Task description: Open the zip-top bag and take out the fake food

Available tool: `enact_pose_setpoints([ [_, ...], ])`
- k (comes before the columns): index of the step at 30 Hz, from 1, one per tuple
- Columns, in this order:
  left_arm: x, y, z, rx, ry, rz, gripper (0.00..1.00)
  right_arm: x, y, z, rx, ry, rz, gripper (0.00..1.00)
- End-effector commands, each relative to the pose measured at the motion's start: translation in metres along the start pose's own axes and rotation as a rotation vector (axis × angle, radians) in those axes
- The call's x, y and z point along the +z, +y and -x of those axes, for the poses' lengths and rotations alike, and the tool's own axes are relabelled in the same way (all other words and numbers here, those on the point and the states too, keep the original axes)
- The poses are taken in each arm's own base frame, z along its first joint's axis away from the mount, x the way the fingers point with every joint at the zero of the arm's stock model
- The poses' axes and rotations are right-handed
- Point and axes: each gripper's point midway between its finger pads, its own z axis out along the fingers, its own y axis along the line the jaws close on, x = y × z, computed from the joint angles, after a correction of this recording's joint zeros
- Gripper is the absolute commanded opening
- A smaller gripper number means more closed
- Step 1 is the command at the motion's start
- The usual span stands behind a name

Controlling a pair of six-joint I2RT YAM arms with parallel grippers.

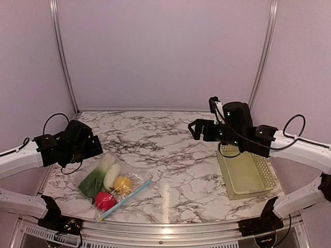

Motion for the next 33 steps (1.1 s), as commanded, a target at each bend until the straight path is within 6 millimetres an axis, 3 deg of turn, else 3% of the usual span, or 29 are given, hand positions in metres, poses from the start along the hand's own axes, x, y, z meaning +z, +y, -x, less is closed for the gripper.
enact_pose_setpoints([
  [1, 0.002, 0.062, -0.049, -0.101, 0.147, 0.154, 0.99, 0.015, 0.013, -0.027, 0.031, 0.089, 0.075, 0.99],
  [4, 0.002, 0.076, -0.070, -0.170, 0.190, 0.159, 0.99, 0.022, 0.014, -0.043, 0.036, 0.123, 0.091, 0.99],
  [7, 0.002, 0.075, -0.085, -0.226, 0.226, 0.115, 0.99, 0.028, 0.015, -0.053, 0.036, 0.146, 0.107, 0.99],
  [12, 0.010, 0.046, -0.108, -0.332, 0.302, -0.054, 0.99, 0.034, 0.021, -0.066, 0.023, 0.183, 0.127, 0.99],
  [19, 0.004, -0.002, -0.134, -0.428, 0.382, -0.182, 0.99, 0.036, 0.030, -0.087, 0.021, 0.223, 0.166, 0.99],
  [26, 0.026, -0.080, -0.124, -0.406, 0.401, -0.319, 0.99, 0.037, 0.033, -0.103, 0.014, 0.267, 0.172, 0.99],
  [30, 0.029, -0.125, -0.106, -0.373, 0.392, -0.399, 0.99, 0.031, 0.039, -0.109, 0.058, 0.288, 0.219, 0.99],
  [33, 0.028, -0.136, -0.101, -0.345, 0.388, -0.425, 0.99, 0.025, 0.046, -0.116, 0.126, 0.296, 0.276, 0.99],
])
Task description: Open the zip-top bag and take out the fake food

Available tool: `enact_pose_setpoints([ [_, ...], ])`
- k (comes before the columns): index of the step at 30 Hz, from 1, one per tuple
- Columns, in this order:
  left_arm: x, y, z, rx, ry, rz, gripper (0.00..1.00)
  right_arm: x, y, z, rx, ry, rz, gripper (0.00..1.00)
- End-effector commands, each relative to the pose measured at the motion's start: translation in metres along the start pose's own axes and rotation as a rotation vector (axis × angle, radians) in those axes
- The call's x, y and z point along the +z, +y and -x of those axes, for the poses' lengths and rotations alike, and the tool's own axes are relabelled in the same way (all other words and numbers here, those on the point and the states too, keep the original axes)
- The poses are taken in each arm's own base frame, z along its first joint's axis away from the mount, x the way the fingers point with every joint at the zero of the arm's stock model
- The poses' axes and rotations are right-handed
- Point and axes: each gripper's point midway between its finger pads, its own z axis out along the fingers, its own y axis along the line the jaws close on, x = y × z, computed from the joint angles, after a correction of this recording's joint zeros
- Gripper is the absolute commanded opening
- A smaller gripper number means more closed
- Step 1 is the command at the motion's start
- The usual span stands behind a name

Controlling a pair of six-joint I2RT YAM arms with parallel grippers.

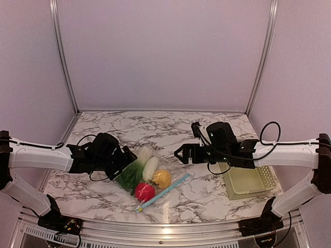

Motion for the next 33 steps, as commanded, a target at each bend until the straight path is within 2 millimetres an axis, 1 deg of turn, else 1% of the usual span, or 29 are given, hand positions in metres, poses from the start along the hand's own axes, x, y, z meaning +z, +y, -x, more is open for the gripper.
enact_pose_setpoints([
  [1, -0.003, -0.047, 0.002, 0.052, 0.014, -0.139, 0.99, -0.007, 0.018, -0.011, 0.088, 0.007, 0.111, 0.99],
  [2, -0.004, -0.049, 0.001, 0.060, 0.018, -0.144, 0.99, -0.008, 0.019, -0.017, 0.101, 0.015, 0.114, 0.99],
  [5, -0.013, -0.043, -0.007, 0.086, 0.032, -0.134, 0.99, -0.012, 0.030, -0.032, 0.122, 0.027, 0.111, 0.99],
  [8, -0.027, -0.028, -0.019, 0.089, 0.047, -0.126, 0.99, -0.018, 0.045, -0.047, 0.177, 0.043, 0.132, 0.98],
  [9, -0.031, -0.023, -0.025, 0.090, 0.055, -0.125, 0.99, -0.020, 0.052, -0.055, 0.193, 0.055, 0.151, 0.97],
  [11, -0.039, -0.013, -0.036, 0.082, 0.065, -0.125, 0.99, -0.021, 0.056, -0.069, 0.239, 0.074, 0.170, 0.95],
  [12, -0.044, -0.008, -0.045, 0.079, 0.077, -0.128, 0.99, -0.022, 0.058, -0.075, 0.260, 0.083, 0.179, 0.93],
  [15, -0.055, -0.003, -0.063, 0.061, 0.104, -0.149, 0.99, -0.020, 0.057, -0.085, 0.300, 0.071, 0.176, 0.87],
  [17, -0.064, -0.002, -0.069, 0.053, 0.107, -0.159, 0.99, -0.016, 0.057, -0.090, 0.318, 0.080, 0.186, 0.82],
  [20, -0.073, 0.002, -0.073, 0.038, 0.111, -0.182, 0.99, -0.006, 0.059, -0.093, 0.323, 0.088, 0.184, 0.71],
  [23, -0.077, 0.009, -0.073, 0.030, 0.112, -0.191, 0.99, 0.002, 0.060, -0.093, 0.336, 0.085, 0.179, 0.69],
  [26, -0.078, 0.015, -0.074, 0.029, 0.119, -0.189, 0.99, 0.008, 0.060, -0.099, 0.367, 0.105, 0.180, 0.67],
  [33, -0.080, 0.026, -0.074, 0.009, 0.120, -0.194, 0.99, 0.013, 0.053, -0.110, 0.402, 0.137, 0.148, 0.68],
])
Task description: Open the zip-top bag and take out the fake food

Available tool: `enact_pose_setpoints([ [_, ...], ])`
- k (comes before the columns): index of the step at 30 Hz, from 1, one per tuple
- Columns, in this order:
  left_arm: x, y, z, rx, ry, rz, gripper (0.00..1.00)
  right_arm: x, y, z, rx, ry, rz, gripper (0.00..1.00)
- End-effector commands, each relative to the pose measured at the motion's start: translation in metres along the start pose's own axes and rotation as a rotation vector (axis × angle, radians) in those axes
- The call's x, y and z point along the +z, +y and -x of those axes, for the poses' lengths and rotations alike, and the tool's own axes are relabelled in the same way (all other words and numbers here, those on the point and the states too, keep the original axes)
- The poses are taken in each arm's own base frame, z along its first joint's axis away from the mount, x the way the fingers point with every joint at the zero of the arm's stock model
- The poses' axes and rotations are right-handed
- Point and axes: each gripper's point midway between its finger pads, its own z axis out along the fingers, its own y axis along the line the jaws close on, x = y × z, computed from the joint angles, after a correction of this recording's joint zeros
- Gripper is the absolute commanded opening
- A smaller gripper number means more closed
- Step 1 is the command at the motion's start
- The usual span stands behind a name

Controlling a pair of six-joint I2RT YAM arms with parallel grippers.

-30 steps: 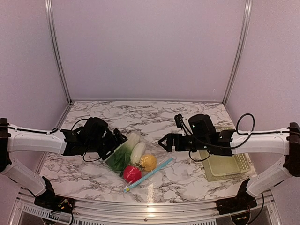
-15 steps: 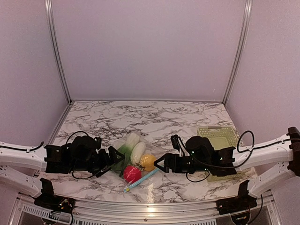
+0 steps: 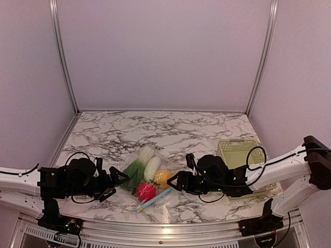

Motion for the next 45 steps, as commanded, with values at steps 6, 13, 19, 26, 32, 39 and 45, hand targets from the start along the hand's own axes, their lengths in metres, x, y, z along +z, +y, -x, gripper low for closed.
enact_pose_setpoints([
  [6, -0.002, 0.013, 0.000, -0.010, -0.011, 0.021, 0.99, 0.013, 0.005, -0.011, 0.046, 0.042, 0.021, 0.71],
  [13, 0.000, 0.013, -0.002, -0.002, 0.002, 0.020, 0.99, 0.028, 0.020, -0.001, 0.020, 0.014, 0.052, 0.70],
  [19, 0.006, 0.010, 0.001, -0.006, 0.004, -0.007, 0.99, 0.048, 0.031, 0.028, -0.008, -0.017, 0.074, 0.62],
  [26, 0.016, 0.012, 0.012, -0.071, 0.020, -0.096, 0.99, 0.064, 0.033, 0.092, -0.078, -0.074, 0.041, 0.59],
  [32, 0.024, -0.004, 0.015, -0.042, 0.038, -0.149, 0.95, 0.068, 0.048, 0.098, -0.104, -0.029, 0.063, 0.62],
  [39, 0.029, -0.009, 0.012, -0.061, 0.054, -0.185, 0.88, 0.054, 0.052, 0.050, -0.072, 0.036, 0.110, 0.62],
  [45, 0.035, -0.003, 0.007, -0.073, 0.074, -0.181, 0.83, 0.048, 0.034, 0.019, -0.033, 0.084, 0.108, 0.62],
])
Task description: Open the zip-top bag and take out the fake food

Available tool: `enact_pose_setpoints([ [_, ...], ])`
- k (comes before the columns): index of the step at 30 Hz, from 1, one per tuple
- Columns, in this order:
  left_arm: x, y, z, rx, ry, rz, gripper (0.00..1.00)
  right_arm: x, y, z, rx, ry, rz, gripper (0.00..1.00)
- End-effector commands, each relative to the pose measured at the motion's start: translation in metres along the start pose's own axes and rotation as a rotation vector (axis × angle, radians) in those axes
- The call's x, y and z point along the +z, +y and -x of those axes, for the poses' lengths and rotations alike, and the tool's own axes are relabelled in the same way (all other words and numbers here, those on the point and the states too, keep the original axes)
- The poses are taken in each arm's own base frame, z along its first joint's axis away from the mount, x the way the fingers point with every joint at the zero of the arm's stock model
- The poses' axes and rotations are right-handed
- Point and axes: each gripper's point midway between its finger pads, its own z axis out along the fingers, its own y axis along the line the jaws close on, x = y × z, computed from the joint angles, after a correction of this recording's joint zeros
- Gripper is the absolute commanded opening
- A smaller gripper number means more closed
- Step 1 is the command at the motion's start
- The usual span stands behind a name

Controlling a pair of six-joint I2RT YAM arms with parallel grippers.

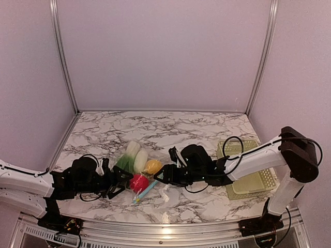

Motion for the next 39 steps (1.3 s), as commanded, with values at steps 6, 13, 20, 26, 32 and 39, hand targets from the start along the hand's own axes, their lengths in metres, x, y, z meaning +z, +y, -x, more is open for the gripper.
enact_pose_setpoints([
  [6, 0.000, 0.005, -0.003, -0.016, 0.012, 0.002, 0.81, -0.004, 0.026, -0.030, 0.045, 0.041, 0.102, 0.62],
  [13, -0.010, 0.016, -0.008, -0.021, 0.019, 0.028, 0.78, 0.004, 0.054, -0.059, 0.081, 0.078, 0.186, 0.57],
  [20, -0.018, 0.024, -0.017, -0.040, 0.039, 0.026, 0.71, 0.021, 0.064, -0.102, 0.095, 0.151, 0.197, 0.46],
  [26, -0.023, 0.027, -0.023, -0.042, 0.055, 0.030, 0.65, 0.028, 0.064, -0.109, 0.117, 0.144, 0.225, 0.39],
  [32, -0.025, 0.029, -0.024, -0.048, 0.059, 0.030, 0.60, 0.037, 0.066, -0.108, 0.119, 0.134, 0.243, 0.38],
  [39, -0.026, 0.028, -0.026, -0.055, 0.066, 0.021, 0.55, 0.048, 0.064, -0.109, 0.115, 0.132, 0.245, 0.34],
])
